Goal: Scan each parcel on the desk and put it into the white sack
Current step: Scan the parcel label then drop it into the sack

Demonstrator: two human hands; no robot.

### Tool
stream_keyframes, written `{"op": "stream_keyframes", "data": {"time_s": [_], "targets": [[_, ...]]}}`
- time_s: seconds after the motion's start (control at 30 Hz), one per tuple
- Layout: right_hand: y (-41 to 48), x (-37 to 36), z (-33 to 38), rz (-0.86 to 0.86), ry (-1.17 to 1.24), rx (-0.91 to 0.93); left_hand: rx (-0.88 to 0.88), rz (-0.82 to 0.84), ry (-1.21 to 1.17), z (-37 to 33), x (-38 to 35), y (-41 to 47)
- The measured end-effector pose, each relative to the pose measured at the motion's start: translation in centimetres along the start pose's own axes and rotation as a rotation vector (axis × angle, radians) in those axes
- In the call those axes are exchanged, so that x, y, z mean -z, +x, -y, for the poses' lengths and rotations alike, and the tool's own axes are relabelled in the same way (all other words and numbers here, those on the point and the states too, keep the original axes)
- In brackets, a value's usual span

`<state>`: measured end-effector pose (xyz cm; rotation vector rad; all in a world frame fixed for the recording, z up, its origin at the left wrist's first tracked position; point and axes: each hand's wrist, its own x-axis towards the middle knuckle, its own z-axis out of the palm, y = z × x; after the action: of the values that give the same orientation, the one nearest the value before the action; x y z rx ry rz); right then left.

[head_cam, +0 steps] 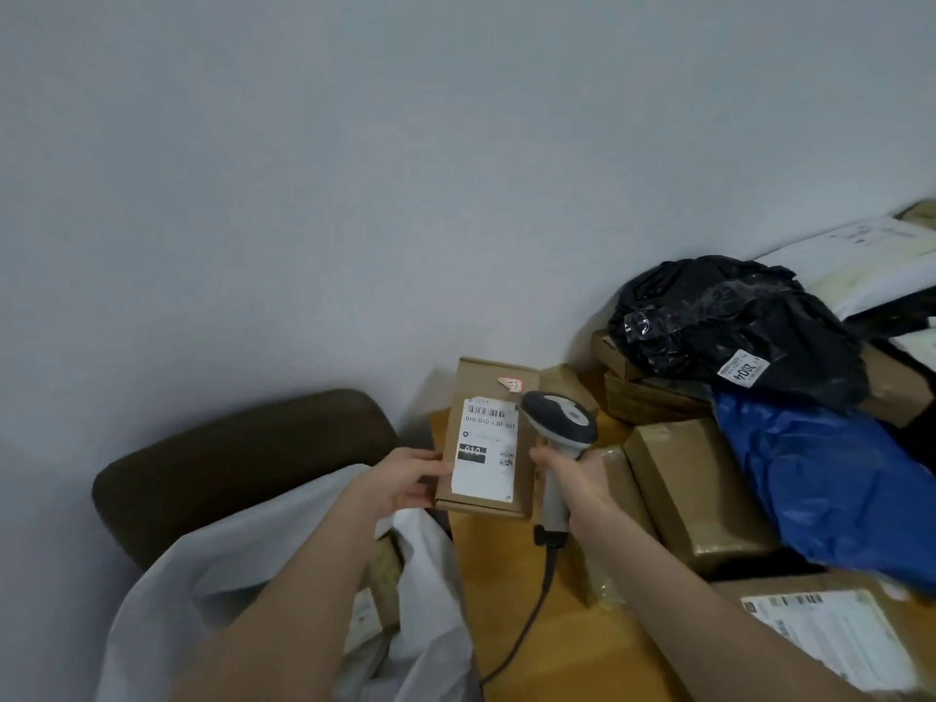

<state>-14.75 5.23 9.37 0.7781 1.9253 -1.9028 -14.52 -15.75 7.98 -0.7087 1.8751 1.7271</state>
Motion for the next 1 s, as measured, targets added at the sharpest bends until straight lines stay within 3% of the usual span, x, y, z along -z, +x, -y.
{"op": "stream_keyframes", "data": {"time_s": [0.1,0.2,0.47,1.0], "targets": [[-3.8,0.6,-1.4,-0.052,-0.019,0.039,-0.066,-0.019,-0.068,2.2,0.2,-2.4],[-7.4,1.7,-2.9,0.021,-0.002,0.061,-0.107,-0.033,-0.152,4.1,-0.3,-4.0],[-14.4,1.4,-6.2,0.032,-0.121,0.179,-0.177,-0.061,-0.155,8.1,-1.8,-5.6],[-17.9,2.5,-7.2,0.087,-0.206,0.196,-0.135,-0.219,-0.095,11.4,-3.4,-6.6]]}}
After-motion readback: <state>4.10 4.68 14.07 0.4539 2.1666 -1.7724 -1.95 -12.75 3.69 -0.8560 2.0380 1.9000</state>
